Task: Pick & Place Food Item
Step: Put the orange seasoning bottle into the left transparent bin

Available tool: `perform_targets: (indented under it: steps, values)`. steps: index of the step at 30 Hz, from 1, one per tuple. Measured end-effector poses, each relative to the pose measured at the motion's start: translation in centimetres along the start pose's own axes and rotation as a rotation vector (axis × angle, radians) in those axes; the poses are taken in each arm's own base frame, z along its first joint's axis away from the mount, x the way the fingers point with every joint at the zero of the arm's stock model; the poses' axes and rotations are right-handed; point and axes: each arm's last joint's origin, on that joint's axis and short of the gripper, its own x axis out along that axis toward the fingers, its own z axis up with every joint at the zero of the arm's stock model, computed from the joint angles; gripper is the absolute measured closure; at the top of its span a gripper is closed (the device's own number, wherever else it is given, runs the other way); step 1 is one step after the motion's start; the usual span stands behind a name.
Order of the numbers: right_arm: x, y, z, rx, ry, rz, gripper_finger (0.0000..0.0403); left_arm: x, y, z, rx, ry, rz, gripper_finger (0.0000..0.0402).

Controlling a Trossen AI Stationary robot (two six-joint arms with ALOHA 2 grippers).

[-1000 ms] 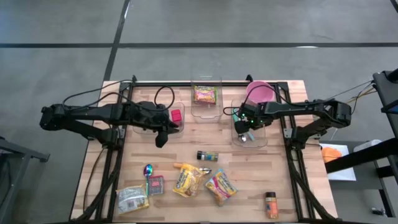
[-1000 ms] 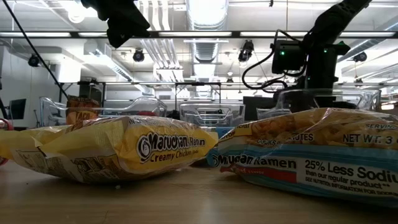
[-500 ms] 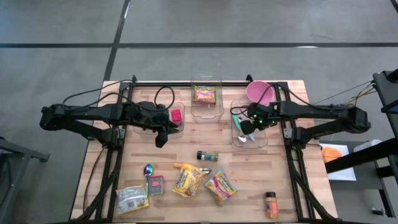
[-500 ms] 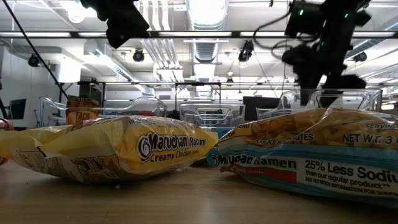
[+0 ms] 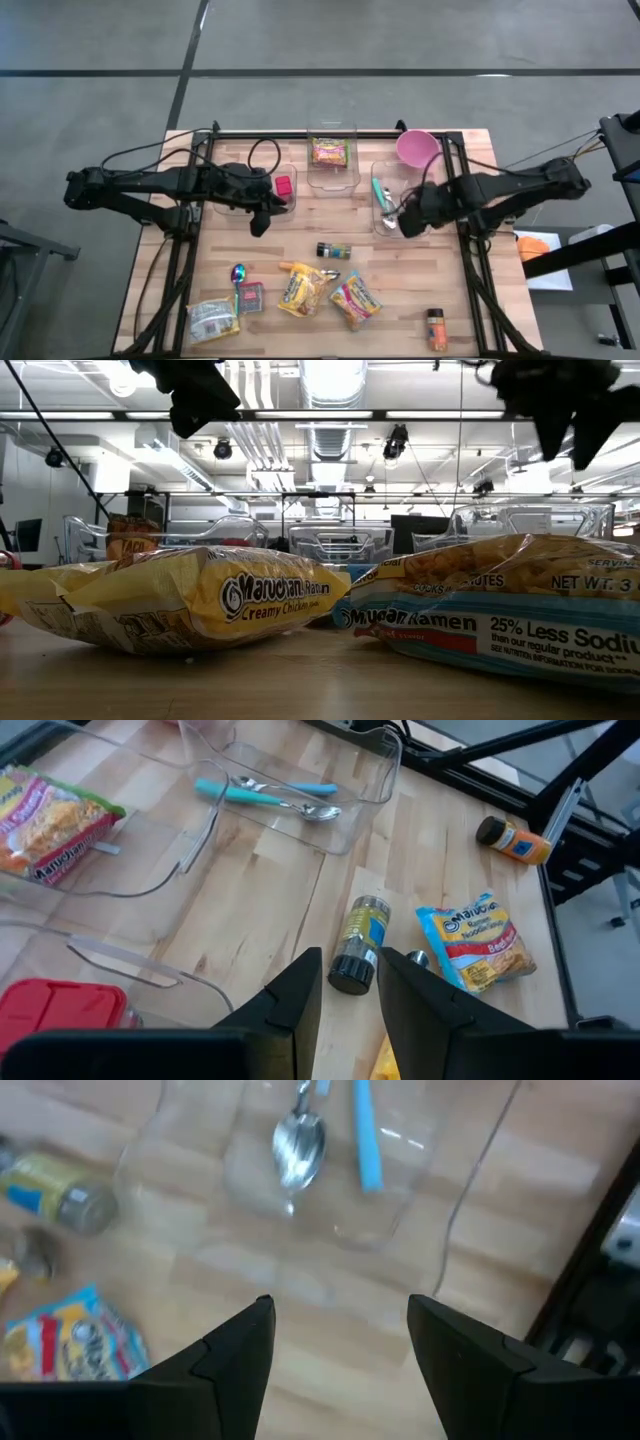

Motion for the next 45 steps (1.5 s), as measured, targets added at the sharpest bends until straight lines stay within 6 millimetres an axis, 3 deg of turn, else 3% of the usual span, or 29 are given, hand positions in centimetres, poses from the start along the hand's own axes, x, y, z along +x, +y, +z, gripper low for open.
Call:
perform_targets:
  steps: [5, 13, 24, 34, 45]
  values:
    - [-0.8, 1.1, -3.6, 0.037, 0.009, 0.014, 0.0177, 0.0, 0.0, 0.0, -0.052, 0.000, 0.000, 0.0293]
    - [-0.3, 1.9, -11.0, 0.192, 0.073, -0.058, 0.0177, 0.0, 0.0, 0.1, -0.114, -0.012, -0.004, 0.0293]
    - [1.3, 7.3, -17.0, 0.113, 0.121, -0.175, 0.0177, 0.0, 0.5, 0.4, -0.129, -0.022, 0.013, 0.0293]
    - [3.1, 9.0, -21.0, 0.100, 0.192, -0.189, 0.0177, 0.0, 0.9, 0.5, -0.143, 0.001, -0.041, 0.0292]
    - [4.2, 6.9, -23.2, 0.053, 0.155, -0.247, 0.0177, -0.1, 0.8, 0.6, -0.194, 0.004, -0.059, 0.0292]
